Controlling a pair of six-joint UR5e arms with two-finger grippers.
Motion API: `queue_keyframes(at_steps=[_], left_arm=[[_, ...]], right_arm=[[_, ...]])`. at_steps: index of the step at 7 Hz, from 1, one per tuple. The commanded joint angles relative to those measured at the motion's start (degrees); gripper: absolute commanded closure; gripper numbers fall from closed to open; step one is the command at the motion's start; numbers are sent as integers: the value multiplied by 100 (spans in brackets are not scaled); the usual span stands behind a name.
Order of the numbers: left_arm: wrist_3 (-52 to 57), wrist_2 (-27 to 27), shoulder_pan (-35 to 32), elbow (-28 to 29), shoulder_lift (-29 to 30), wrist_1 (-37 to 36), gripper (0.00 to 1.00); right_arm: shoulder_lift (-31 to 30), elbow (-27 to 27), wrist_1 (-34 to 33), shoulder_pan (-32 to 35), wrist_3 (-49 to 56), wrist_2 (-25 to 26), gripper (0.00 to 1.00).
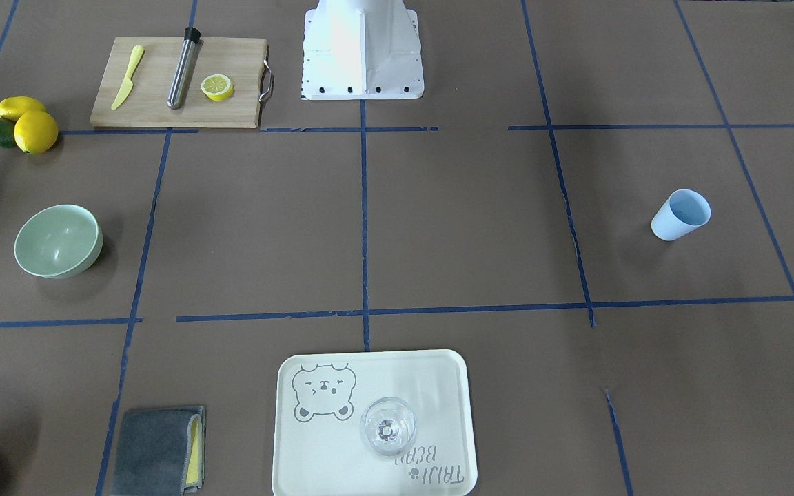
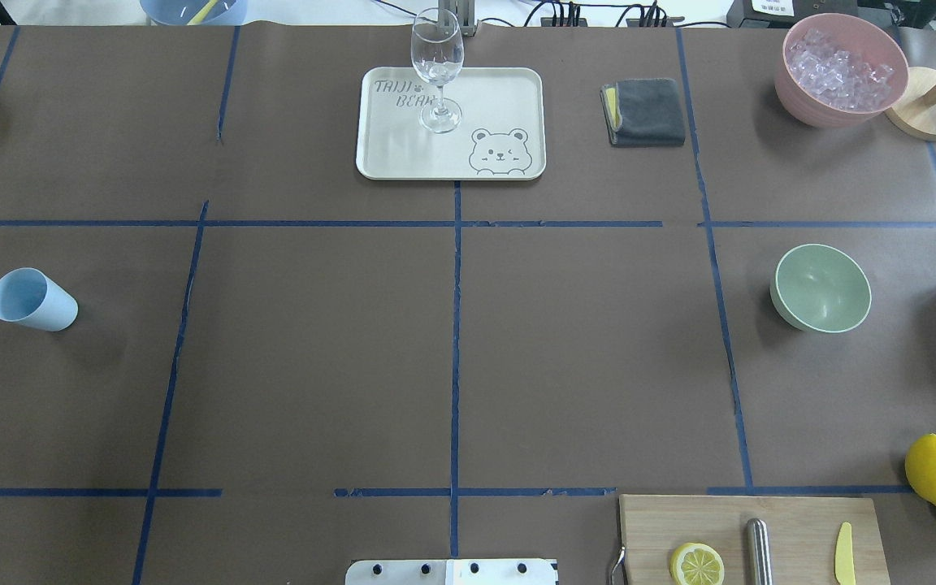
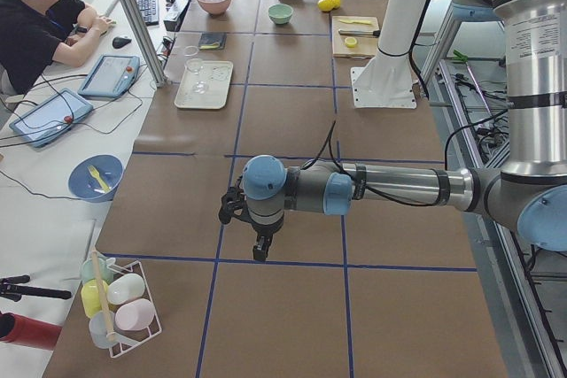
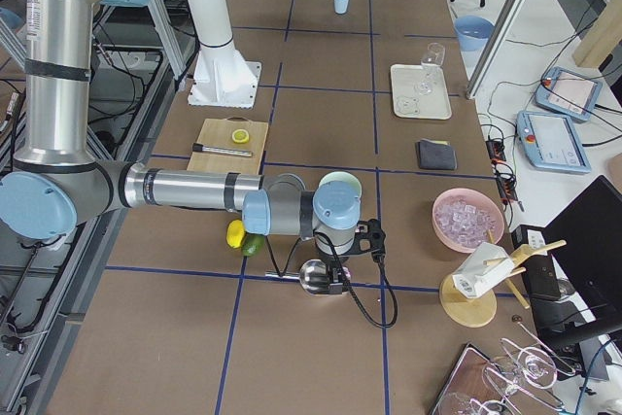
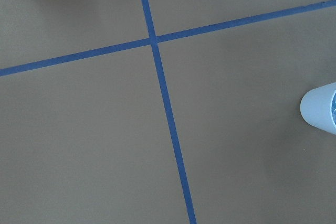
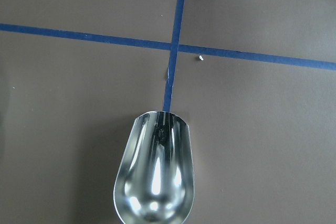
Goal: Pour ice into bowl
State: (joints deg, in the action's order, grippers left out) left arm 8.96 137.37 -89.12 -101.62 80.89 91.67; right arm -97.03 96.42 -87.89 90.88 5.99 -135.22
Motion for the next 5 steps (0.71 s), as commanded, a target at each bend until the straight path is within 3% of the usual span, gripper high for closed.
queue_keyframes(at_steps=[1, 5], left_arm=[[35, 0, -9, -24, 6, 17, 0], [26, 0, -9, 2, 41, 17, 0]], right_arm=[[0, 0, 0, 0, -1, 4, 0], [70, 35, 131, -26, -53, -57, 0]])
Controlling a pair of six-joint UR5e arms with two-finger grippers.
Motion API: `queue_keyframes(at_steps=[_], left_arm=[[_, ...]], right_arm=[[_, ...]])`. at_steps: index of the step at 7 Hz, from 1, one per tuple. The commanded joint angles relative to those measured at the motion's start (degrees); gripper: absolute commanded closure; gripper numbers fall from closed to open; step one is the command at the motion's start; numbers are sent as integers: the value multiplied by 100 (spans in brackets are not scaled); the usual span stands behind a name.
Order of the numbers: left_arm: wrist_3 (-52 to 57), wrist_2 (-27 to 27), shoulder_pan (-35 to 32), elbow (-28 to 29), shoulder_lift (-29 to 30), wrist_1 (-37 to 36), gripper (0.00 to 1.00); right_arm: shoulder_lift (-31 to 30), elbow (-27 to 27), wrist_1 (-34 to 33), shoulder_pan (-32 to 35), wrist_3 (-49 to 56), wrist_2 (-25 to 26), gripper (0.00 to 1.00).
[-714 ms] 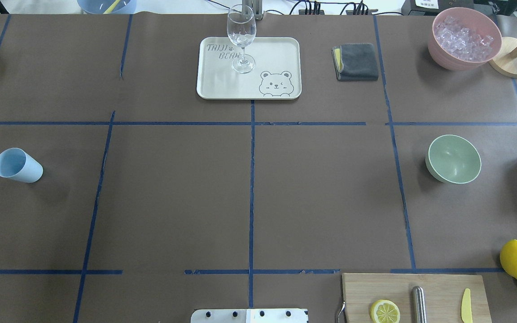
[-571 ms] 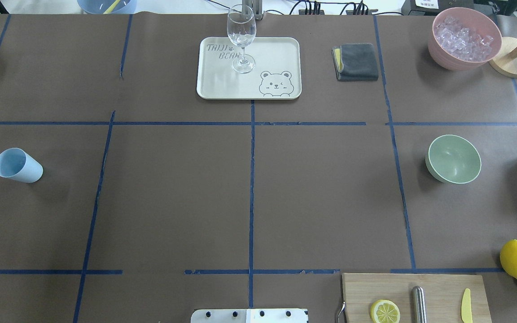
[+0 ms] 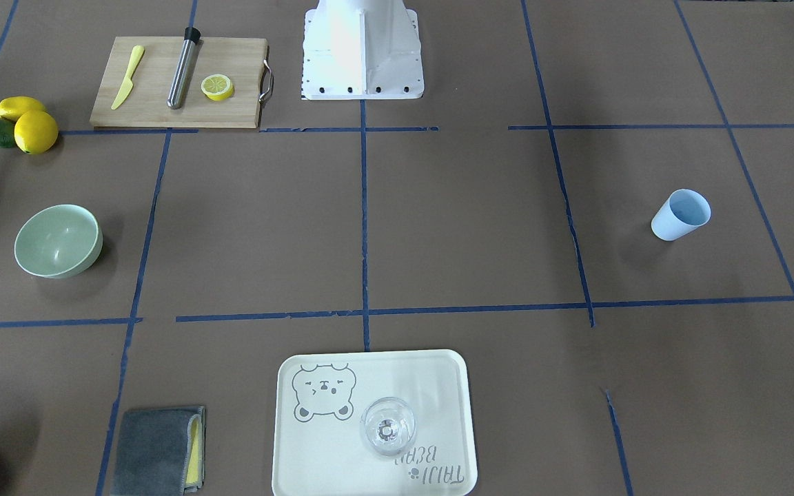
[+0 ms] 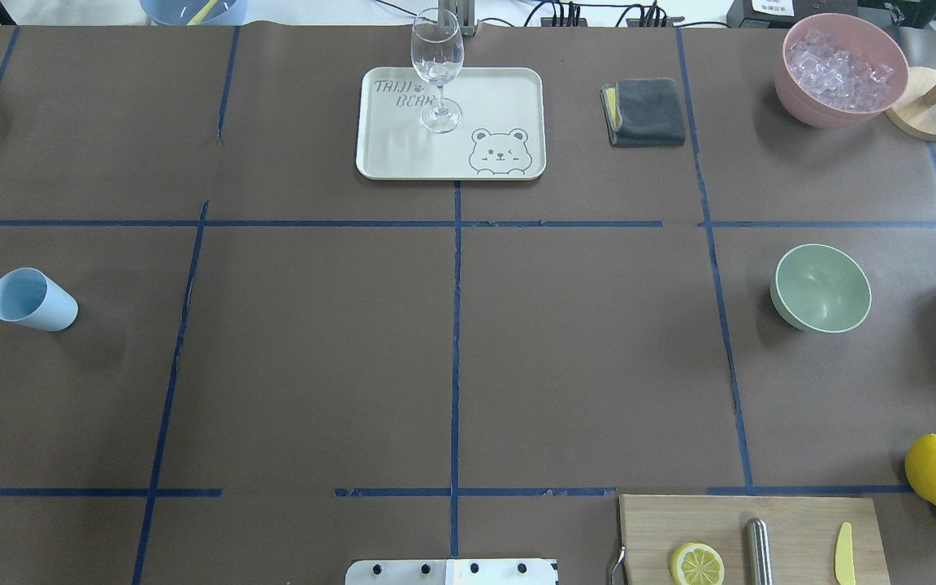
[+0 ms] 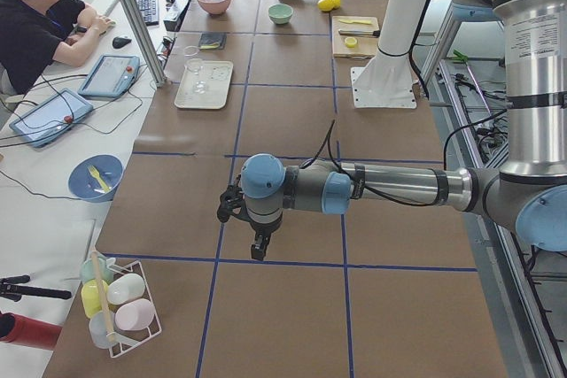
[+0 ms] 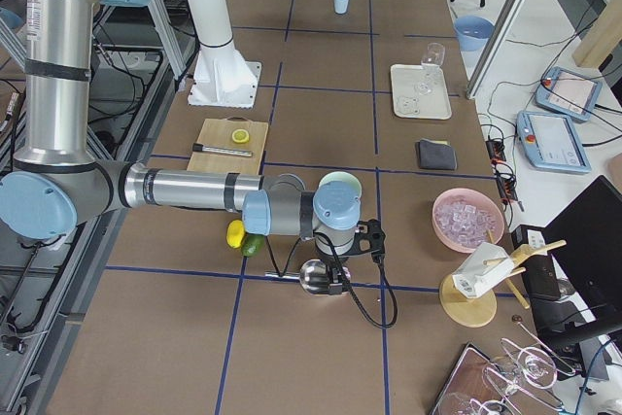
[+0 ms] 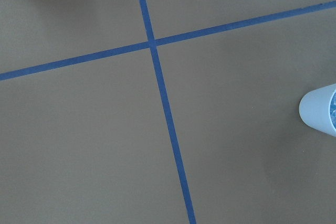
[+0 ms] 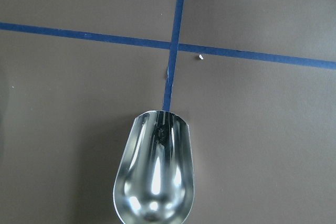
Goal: Pour ice into bowl
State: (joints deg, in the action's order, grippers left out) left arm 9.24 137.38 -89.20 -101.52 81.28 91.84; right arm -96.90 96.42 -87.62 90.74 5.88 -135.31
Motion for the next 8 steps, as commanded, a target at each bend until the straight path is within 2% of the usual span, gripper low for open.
queue_keyframes(at_steps=[1, 2, 3, 4, 5, 7, 8], left_arm=[[-1, -1, 8, 9, 2, 0, 0], [-1, -1, 8, -8, 2, 0, 0], [-1, -1, 8, -17, 11, 0, 0], [-1, -1, 8, -26, 11, 0, 0], [-1, -1, 8, -26, 11, 0, 0], [-1, -1, 8, -26, 11, 0, 0], [-1, 8, 8, -17, 11, 0, 0]], right_arm=[[100, 113, 644, -13, -43, 38, 0], [309, 79, 1032, -13, -174, -22, 0], [407, 87, 1088, -30, -1036, -309, 0], [347, 200, 1359, -82, -1202, -391, 0], [60, 106, 1970, -118, -1264, -452, 0], [-31, 140, 2772, -546, -1265, -541, 0], [-31, 105, 3185, -1071, -1152, -497, 0]])
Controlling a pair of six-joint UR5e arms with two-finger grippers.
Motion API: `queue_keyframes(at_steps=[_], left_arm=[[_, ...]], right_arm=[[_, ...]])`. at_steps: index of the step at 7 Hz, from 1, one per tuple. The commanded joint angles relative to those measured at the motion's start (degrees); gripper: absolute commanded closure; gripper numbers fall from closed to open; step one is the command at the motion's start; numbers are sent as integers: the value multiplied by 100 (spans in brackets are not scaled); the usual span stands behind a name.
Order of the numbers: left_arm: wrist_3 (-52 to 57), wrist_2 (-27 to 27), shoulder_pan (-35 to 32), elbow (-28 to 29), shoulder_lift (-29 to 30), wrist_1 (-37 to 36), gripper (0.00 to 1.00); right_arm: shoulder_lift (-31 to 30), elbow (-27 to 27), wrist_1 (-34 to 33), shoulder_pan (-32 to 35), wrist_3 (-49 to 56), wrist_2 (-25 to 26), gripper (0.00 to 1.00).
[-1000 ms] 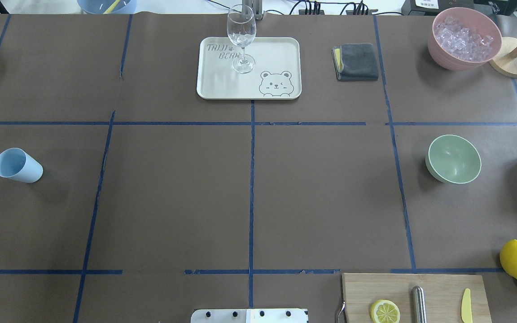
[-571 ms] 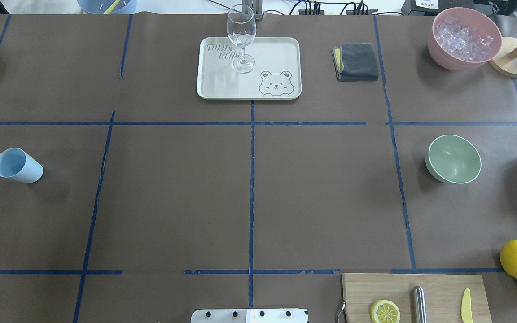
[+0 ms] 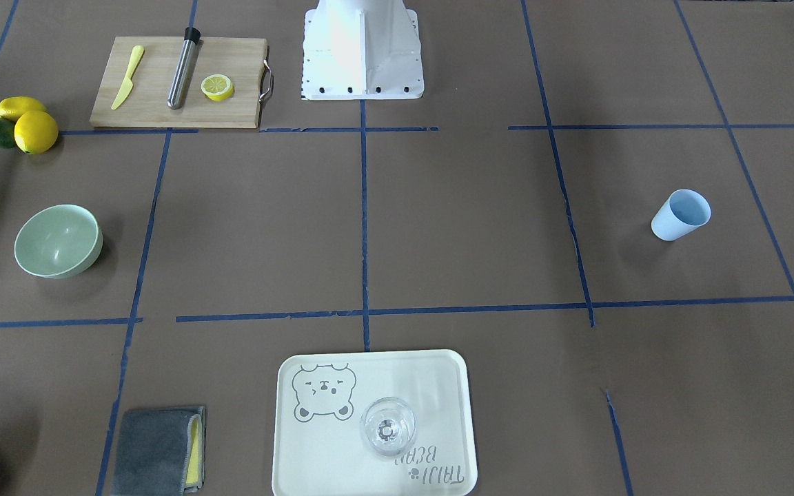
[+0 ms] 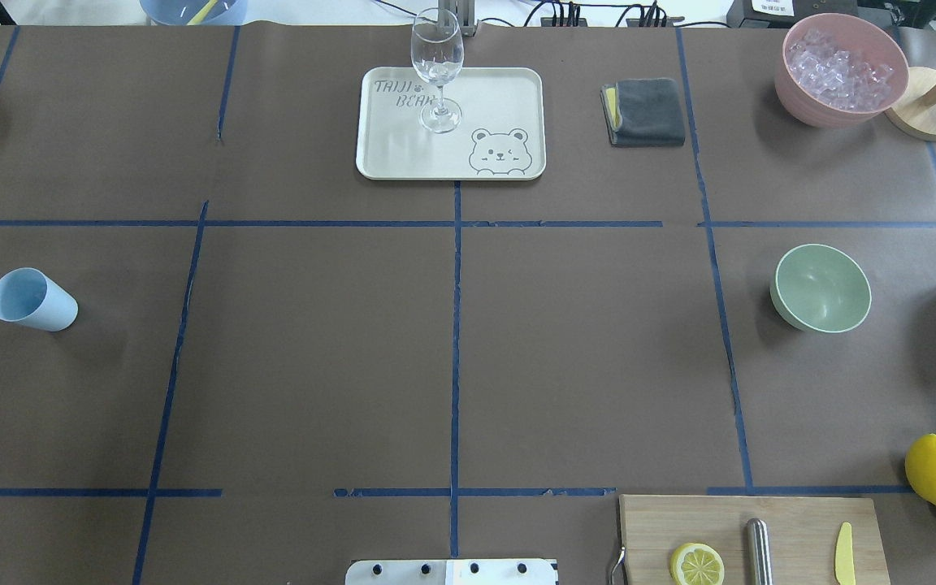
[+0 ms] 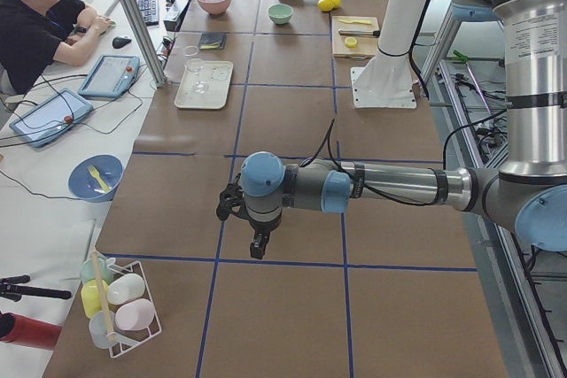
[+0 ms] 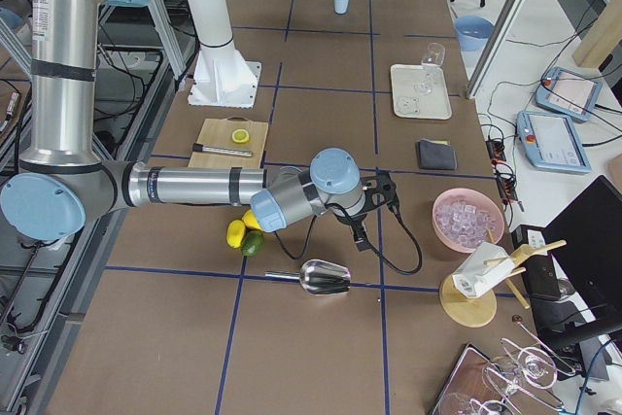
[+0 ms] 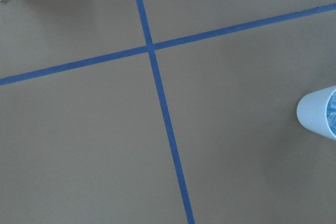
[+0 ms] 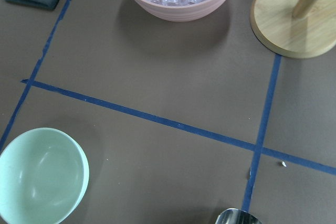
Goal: Pour ice into bowl
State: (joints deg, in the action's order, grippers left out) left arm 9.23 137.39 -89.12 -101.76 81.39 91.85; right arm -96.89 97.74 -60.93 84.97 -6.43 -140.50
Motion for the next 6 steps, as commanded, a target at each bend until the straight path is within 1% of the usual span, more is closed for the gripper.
queue_keyframes(at_steps=[1, 2, 3, 4, 5, 6], left_arm=[[0, -2, -9, -2, 0, 0, 0], [0, 7, -9, -2, 0, 0, 0], [0, 7, 0, -2, 0, 9, 0], [0, 7, 0, -10, 9, 9, 0], [0, 7, 0, -10, 26, 9, 0], [0, -2, 0, -19, 44, 9, 0]], right_arm=[[-58, -96, 1035, -829, -181, 5, 0], [-23, -97, 1109, -1294, -1045, 66, 0], [116, -53, 1101, -1986, -1802, 815, 0], [135, -53, 1310, -2602, -2470, 1544, 0], [135, -114, 1460, -2764, -2634, 1595, 0], [144, -219, 1462, -2844, -2627, 1631, 2]])
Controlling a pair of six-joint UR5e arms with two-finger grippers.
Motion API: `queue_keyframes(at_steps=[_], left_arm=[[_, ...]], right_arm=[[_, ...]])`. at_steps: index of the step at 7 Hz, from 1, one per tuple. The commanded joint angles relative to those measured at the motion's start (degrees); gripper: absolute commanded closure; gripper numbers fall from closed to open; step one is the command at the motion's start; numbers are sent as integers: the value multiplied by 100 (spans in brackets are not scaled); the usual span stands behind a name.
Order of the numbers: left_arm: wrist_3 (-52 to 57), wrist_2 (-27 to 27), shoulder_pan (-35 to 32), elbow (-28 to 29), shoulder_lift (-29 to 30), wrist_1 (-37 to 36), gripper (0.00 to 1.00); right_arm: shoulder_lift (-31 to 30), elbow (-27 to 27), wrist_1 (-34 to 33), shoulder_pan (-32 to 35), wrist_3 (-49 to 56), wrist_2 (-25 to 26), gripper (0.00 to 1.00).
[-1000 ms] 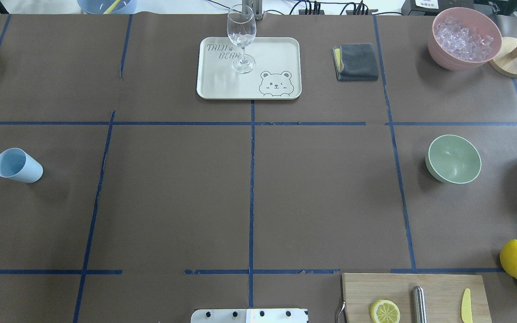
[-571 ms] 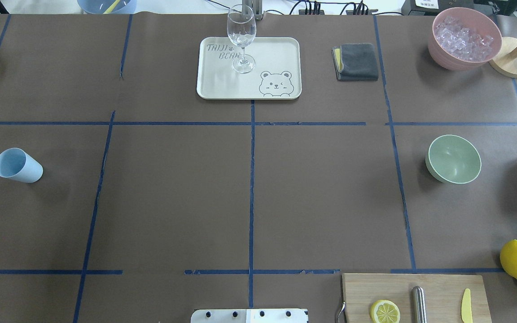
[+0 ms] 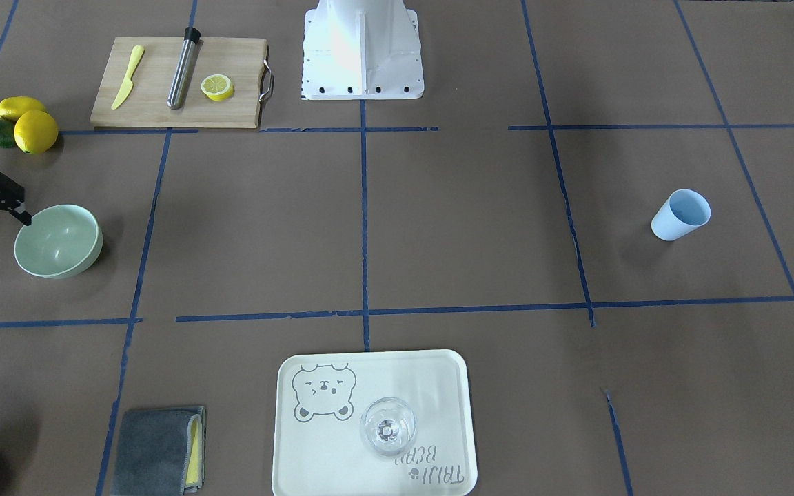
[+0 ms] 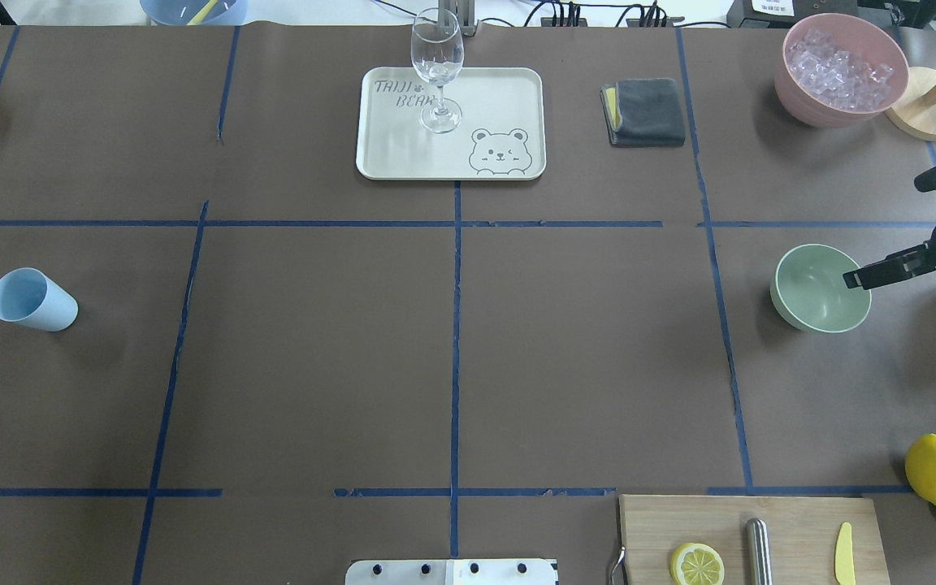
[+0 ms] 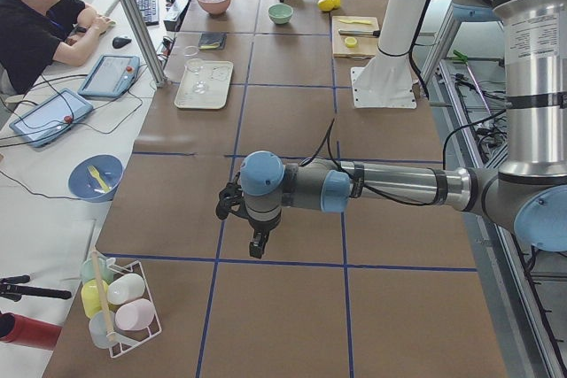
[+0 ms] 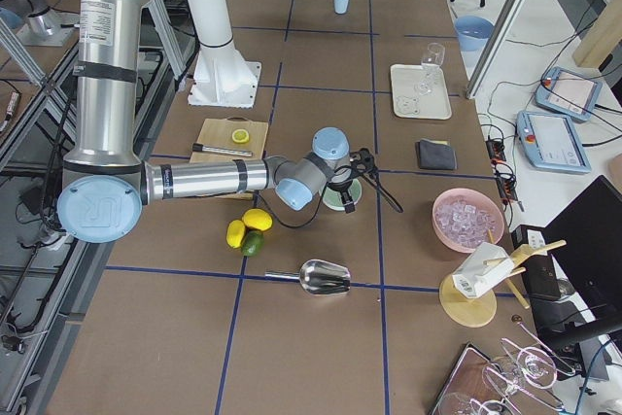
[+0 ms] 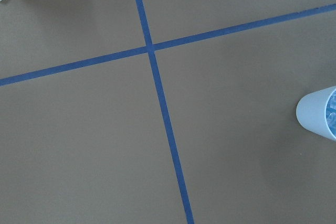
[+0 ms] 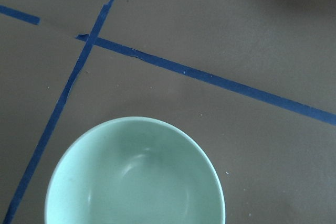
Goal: Pour ice into bowl
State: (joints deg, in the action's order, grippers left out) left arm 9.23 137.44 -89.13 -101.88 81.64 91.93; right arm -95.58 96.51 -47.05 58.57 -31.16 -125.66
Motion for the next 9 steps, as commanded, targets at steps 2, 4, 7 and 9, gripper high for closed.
queue_keyframes(at_steps=[2, 4, 7, 9], left_arm=[[0, 2, 1, 2, 45, 27, 0], [0, 2, 1, -16, 45, 44, 0], [-9, 2, 1, 2, 89, 53, 0], [-9, 2, 1, 2, 89, 71, 0]], right_arm=[[14, -264, 73, -188, -74, 156, 9], [48, -352, 56, -188, -66, 104, 88], [118, -195, 73, -109, -92, 190, 100], [521, 70, -119, -127, -162, 174, 100]])
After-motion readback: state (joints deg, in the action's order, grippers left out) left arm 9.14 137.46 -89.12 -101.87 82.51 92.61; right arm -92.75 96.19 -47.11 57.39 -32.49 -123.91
